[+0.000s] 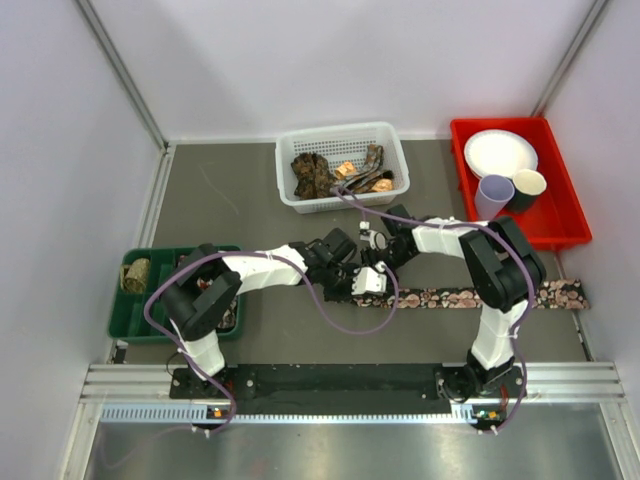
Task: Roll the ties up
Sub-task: Roll the tie at the center of the board.
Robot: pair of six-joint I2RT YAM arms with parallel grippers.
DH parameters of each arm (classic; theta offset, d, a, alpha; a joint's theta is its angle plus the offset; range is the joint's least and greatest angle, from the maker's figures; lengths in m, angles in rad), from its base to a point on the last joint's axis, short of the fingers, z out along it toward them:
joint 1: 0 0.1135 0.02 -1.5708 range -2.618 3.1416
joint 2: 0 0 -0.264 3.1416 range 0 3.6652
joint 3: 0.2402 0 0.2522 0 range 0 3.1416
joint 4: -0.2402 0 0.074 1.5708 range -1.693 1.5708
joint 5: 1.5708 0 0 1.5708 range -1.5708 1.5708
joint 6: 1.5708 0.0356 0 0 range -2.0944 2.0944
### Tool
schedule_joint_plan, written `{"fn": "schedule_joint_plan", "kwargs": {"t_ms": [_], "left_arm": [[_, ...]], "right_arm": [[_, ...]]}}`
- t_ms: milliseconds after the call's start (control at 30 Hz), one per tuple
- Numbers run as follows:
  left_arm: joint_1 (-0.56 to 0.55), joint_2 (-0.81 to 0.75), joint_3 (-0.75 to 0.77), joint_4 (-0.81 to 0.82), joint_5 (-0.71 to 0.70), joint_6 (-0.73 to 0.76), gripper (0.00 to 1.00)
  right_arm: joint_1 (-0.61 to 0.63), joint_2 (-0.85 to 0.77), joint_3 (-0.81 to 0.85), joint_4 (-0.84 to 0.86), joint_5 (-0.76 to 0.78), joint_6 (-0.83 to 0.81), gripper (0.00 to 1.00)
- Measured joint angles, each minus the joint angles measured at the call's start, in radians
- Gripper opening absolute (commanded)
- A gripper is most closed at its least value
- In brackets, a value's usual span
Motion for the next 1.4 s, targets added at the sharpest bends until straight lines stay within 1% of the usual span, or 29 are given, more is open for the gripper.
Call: {"fn": "schedule_joint_plan", "kwargs": {"t_ms": [100,433,600,633,667,933,1100,1200,1233,1300,1333,1400], "left_arm": [[0.000,0.000,0.000,0.003,-0.006,-0.011,0.23],[0.000,0.000,0.000,0.005,-0.015,-0.025,0.22],[0.000,0.000,0.000,0.006,-0.015,-0.028,0.22],[0.000,0.000,0.000,0.006,-0.015,-0.028,0.22],[0.000,0.000,0.000,0.006,-0.015,-0.028,0.23],[0.000,-0.002,-0.004,0.008,-0.013,-0.024,0.24],[0.000,-0.005,-0.010,0.014,-0.005,-0.015,0.25],[0.000,-0.005,-0.010,0.014,-0.001,-0.011,0.33],[0.000,-0.005,-0.010,0.012,0.002,-0.010,0.42],[0.000,-0.005,-0.011,0.010,0.004,-0.008,0.48],[0.000,-0.005,-0.011,0.008,0.005,-0.011,0.56],[0.002,-0.008,-0.012,0.008,0.003,-0.022,0.59]], "right_arm": [[-0.011,-0.002,-0.001,-0.013,-0.024,0.000,0.36],[-0.017,-0.029,-0.030,-0.002,-0.095,0.019,0.35],[-0.018,-0.029,-0.030,-0.002,-0.092,0.011,0.15],[-0.018,-0.029,-0.030,-0.002,-0.087,0.008,0.10],[-0.018,-0.029,-0.030,-0.003,-0.080,0.008,0.01],[-0.018,-0.029,-0.025,-0.019,-0.005,-0.014,0.00],[-0.018,-0.029,0.006,-0.050,0.030,-0.035,0.00],[-0.017,-0.029,0.014,-0.058,0.040,-0.040,0.00],[-0.017,-0.028,0.015,-0.064,0.045,-0.044,0.00],[-0.016,-0.023,0.016,-0.071,0.058,-0.052,0.00],[-0.014,-0.019,0.017,-0.071,0.065,-0.055,0.00],[-0.011,-0.008,0.017,-0.074,0.080,-0.064,0.00]]}}
